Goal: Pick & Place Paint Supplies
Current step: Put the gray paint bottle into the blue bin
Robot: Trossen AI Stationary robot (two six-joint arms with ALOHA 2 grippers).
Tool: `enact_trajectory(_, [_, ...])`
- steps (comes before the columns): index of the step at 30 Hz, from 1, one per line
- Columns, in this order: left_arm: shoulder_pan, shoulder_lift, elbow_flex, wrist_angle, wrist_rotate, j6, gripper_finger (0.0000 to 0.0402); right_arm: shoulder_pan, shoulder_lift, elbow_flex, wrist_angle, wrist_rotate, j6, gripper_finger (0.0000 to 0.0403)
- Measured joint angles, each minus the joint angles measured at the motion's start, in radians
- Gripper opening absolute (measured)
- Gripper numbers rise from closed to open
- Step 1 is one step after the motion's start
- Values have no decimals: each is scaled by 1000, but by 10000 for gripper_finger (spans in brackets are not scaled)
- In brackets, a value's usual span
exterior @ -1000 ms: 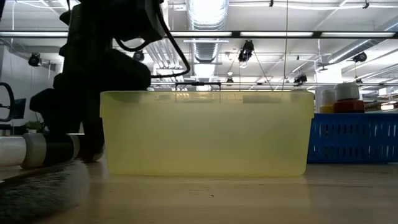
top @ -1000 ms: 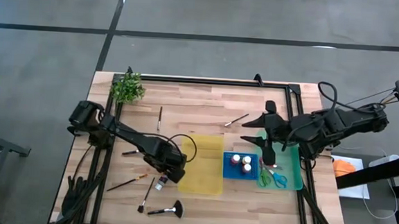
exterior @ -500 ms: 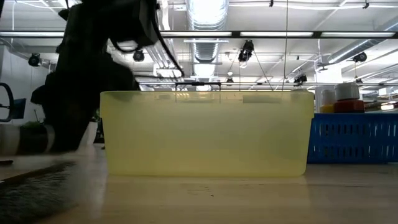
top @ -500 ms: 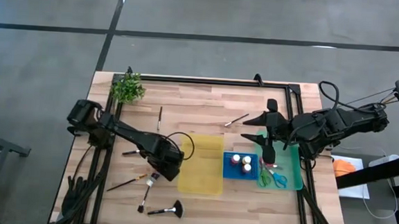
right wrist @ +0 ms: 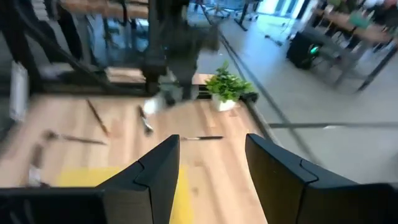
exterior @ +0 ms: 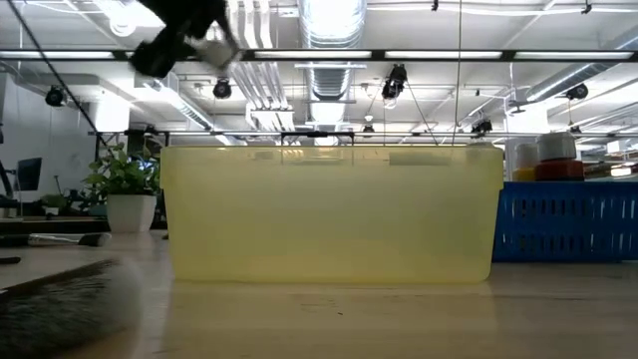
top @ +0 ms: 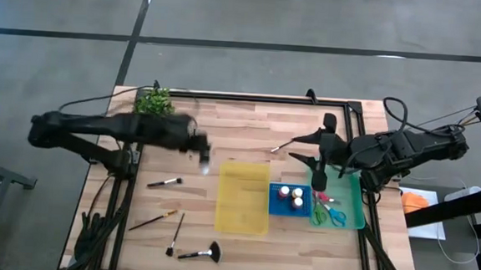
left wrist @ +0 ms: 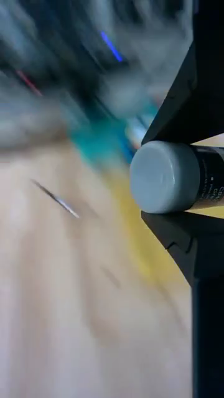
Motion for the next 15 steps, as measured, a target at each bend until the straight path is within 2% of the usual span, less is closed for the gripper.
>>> enact_trajectory(5, [89,-67,1,343,-114,-80,154,-6,67,-4,62,83,-269,182])
enact_trajectory(9, [118,-41,2,555,-163,-177,153,-36,138,-4,234,140,-502,182])
enact_trajectory(15, [116,35,15,720,-217,-279,152,-102,242,-4,505,212,-706,182])
